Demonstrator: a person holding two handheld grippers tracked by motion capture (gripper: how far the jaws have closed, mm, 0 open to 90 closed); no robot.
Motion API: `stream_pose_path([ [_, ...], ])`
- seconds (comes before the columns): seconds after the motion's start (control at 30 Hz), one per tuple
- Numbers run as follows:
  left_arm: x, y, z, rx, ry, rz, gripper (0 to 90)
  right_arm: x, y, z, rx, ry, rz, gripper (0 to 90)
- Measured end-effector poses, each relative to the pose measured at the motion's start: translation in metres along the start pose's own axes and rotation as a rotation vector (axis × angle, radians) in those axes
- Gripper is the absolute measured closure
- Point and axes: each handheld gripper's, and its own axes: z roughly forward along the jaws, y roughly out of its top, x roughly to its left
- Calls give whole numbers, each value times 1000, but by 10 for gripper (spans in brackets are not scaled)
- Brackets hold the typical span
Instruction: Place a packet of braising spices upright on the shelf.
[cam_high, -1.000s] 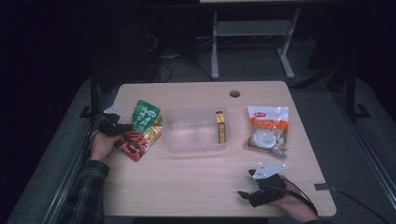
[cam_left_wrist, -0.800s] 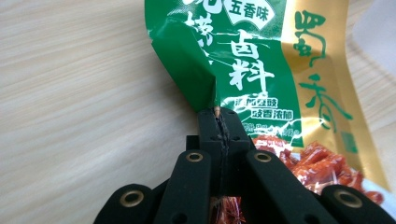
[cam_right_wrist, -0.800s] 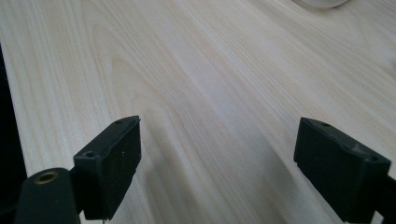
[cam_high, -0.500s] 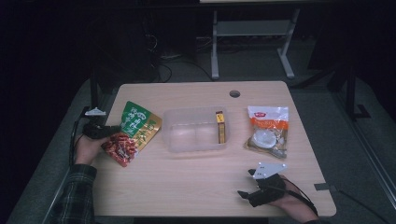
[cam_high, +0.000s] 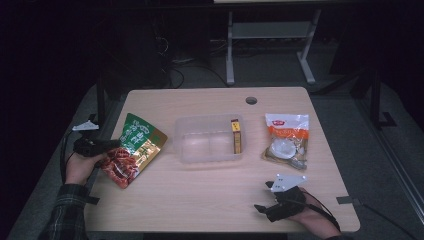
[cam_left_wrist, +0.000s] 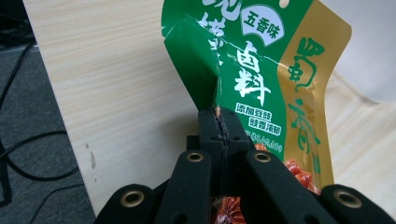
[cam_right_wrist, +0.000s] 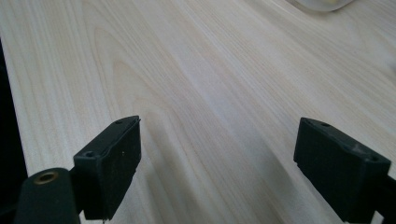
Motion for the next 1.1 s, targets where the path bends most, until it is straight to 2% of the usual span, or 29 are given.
stream_pose_path([
  [0.17, -8, -1, -12, -22, -21, 9, 900, 1, 1, 1, -2, 1, -2, 145],
  [0.4, -32, 2, -29, -52, -67, 54, 900, 1, 2, 1, -4, 0, 6, 144],
  [0.6, -57, 4, -39, -77, -100, 109, 900, 0, 9, -1, -21, 7, 56, 137],
  [0.63, -61, 4, -39, -79, -114, 113, 900, 0, 12, -2, -24, 10, 71, 134],
  [0.77, -76, 8, -34, -84, -152, 138, 900, 3, 24, -4, -67, 9, 57, 139],
  [0.87, -88, 11, -27, -77, -182, 163, 900, 5, 34, 0, -85, 41, 60, 139],
  [1.0, -110, 17, -16, -76, -231, 200, 900, 12, 45, 9, -92, 57, 47, 139],
  [1.03, -110, 17, -16, -76, -231, 200, 900, 12, 45, 9, -92, 57, 47, 139],
  [1.1, -119, 20, -12, -88, -249, 206, 900, 16, 54, 14, -109, 73, 46, 139],
])
